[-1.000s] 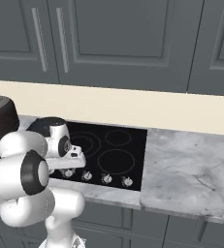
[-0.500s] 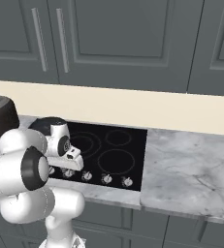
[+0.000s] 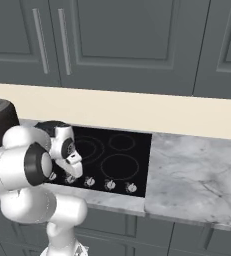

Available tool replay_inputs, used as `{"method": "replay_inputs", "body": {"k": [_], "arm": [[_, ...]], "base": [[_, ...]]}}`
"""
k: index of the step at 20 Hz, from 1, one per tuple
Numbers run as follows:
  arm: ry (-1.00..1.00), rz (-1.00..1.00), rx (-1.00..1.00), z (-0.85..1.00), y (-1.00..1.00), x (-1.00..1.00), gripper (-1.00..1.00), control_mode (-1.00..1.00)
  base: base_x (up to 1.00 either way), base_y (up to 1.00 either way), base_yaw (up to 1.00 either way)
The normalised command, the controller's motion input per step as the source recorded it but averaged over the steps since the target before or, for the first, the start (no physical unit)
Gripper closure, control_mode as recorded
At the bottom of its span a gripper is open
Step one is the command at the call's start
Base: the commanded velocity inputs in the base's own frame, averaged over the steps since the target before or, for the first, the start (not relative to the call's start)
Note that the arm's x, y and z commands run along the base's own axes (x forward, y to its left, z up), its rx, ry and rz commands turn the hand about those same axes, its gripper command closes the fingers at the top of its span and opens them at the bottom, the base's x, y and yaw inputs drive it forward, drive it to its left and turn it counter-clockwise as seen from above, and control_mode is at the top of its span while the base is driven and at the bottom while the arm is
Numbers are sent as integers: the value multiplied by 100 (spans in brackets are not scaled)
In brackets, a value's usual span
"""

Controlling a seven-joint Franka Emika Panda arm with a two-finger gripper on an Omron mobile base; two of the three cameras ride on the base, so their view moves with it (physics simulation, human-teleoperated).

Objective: Turn off the rear left burner of the stove.

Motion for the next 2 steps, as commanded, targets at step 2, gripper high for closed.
{"method": "replay_inputs", "body": {"k": [2], "arm": [[0, -51, 0, -24, 4, -14, 100, -100]], "base": [[0, 0, 0]]}}
